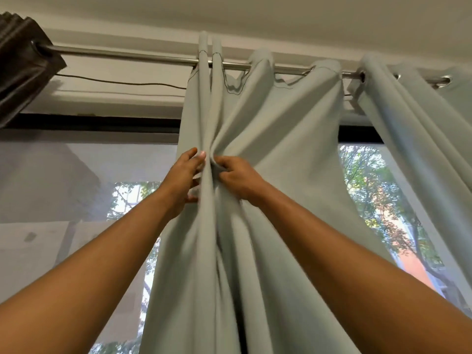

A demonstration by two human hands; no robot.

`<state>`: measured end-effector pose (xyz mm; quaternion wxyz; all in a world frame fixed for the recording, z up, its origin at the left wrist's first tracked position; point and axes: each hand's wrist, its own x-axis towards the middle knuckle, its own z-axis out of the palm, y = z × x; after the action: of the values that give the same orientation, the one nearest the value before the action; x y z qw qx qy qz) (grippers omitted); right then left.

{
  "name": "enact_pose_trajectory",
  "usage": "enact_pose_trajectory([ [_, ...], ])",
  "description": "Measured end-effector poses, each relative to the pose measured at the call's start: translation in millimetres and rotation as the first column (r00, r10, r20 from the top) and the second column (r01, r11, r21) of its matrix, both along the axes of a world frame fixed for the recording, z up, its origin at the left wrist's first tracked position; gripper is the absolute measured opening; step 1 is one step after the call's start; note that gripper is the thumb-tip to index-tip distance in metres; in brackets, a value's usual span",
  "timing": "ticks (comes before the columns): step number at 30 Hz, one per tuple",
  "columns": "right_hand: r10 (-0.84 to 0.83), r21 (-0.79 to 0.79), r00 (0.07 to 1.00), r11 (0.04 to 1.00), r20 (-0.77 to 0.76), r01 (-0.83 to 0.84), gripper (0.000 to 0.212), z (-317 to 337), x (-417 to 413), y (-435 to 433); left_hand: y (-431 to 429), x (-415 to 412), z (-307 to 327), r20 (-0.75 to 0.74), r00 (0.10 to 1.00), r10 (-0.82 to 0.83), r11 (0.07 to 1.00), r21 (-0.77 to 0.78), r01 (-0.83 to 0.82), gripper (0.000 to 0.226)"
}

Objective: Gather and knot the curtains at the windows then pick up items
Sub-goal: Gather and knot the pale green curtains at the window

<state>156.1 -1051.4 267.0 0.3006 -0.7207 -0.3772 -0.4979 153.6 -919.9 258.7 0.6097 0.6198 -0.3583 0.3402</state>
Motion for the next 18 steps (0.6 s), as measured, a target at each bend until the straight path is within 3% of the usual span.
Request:
enact_pose_trajectory([
  [3, 0.114, -0.091, 0.987, 0.988, -0.113, -0.124, 0.045, -4.3, -3.6, 23.9, 6.4, 0.0, 17.3, -0.09, 0.99, -0.108, 0.994, -0.017, 0.107, 0.053],
  [5, 0.136, -0.115, 0.971, 0.98, -0.198, -0.161, 0.043, -5.5, -1.7, 10.2, 10.0, 3.9, 25.9, -0.106, 0.994, 0.008, 1.0, 0.027, -0.006, 0.046],
  [8, 0.001, -0.229, 0.945, 0.97, -0.328, -0.081, 0.036, -4.4, -1.2, -38.7, -1.5, 9.3, 34.8, -0.039, 0.972, 0.231, 0.97, 0.087, -0.227, 0.036],
  [9, 0.0, -0.181, 0.953, 0.982, -0.302, -0.057, 0.032, -2.7, 0.3, -56.9, -8.5, 10.9, 36.9, -0.015, 0.964, 0.266, 0.962, 0.076, -0.264, 0.034],
  [11, -0.087, 0.12, 0.996, 0.989, -0.027, 0.09, 0.029, 7.2, 9.9, -93.1, -22.6, 16.8, 39.8, 0.047, 0.932, 0.359, 0.931, 0.056, -0.361, 0.026],
  [12, -0.233, 0.33, 0.967, 0.925, 0.099, 0.189, 0.031, 14.7, 18.1, -112.6, -28.3, 19.9, 40.0, 0.082, 0.904, 0.42, 0.904, 0.053, -0.425, 0.022],
  [13, -0.39, 0.501, 0.912, 0.819, 0.13, 0.279, 0.039, 20.4, 25.5, -132.1, -33.7, 21.7, 38.4, 0.121, 0.869, 0.48, 0.871, 0.049, -0.489, 0.02],
  [15, -0.551, 0.638, 0.834, 0.637, -0.015, 0.433, 0.067, 28.1, 41.5, -168.6, -40.3, 25.1, 35.5, 0.187, 0.773, 0.607, 0.784, 0.021, -0.621, 0.019],
  [18, -0.532, 0.648, 0.809, 0.528, -0.252, 0.549, 0.1, 41.8, 61.5, -221.6, -44.9, 29.1, 40.6, 0.254, 0.673, 0.694, 0.705, -0.056, -0.707, 0.026],
])
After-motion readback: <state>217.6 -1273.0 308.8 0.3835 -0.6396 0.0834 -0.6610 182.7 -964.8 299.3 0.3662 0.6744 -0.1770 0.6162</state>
